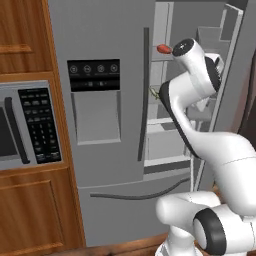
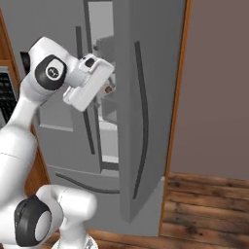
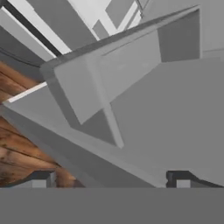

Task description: Gather the sweet potato and mushroom from the fridge and place them on a tray on the dining counter. Then gather the chicken drumstick and fish from the fridge and place them on the other tray.

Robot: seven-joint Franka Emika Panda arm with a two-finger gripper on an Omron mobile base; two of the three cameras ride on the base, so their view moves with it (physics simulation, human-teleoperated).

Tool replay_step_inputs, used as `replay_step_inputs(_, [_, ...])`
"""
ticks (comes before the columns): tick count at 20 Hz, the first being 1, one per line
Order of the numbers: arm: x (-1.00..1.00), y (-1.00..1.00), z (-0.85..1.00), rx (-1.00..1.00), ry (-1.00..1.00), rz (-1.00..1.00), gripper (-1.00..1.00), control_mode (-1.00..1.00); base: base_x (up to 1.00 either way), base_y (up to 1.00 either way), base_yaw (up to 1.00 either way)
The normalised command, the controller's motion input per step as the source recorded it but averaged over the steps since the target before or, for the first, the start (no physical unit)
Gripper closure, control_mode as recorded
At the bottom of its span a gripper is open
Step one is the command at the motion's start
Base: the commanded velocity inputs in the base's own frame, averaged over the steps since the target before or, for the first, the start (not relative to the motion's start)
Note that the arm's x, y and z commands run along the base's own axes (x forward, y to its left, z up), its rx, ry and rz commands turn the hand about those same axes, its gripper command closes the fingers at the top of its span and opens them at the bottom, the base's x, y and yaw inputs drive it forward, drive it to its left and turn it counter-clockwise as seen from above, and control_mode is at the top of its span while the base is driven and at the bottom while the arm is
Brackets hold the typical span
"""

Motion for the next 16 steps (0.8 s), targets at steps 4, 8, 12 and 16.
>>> replay_step_inputs(4, [0.0,-0.92,0.16,0.0,0.22,-0.14,-1.0,-1.0,0.0,0.0,0.0])
replay_step_inputs(8, [0.0,-0.95,0.15,0.0,0.21,-0.14,-1.0,-1.0,0.0,0.0,0.0])
replay_step_inputs(12, [0.0,-0.98,0.1,0.0,0.21,-0.12,-1.0,-1.0,0.0,0.0,0.0])
replay_step_inputs(16, [0.0,-0.98,0.07,0.0,0.19,-0.1,-1.0,-1.0,0.0,0.0,0.0])
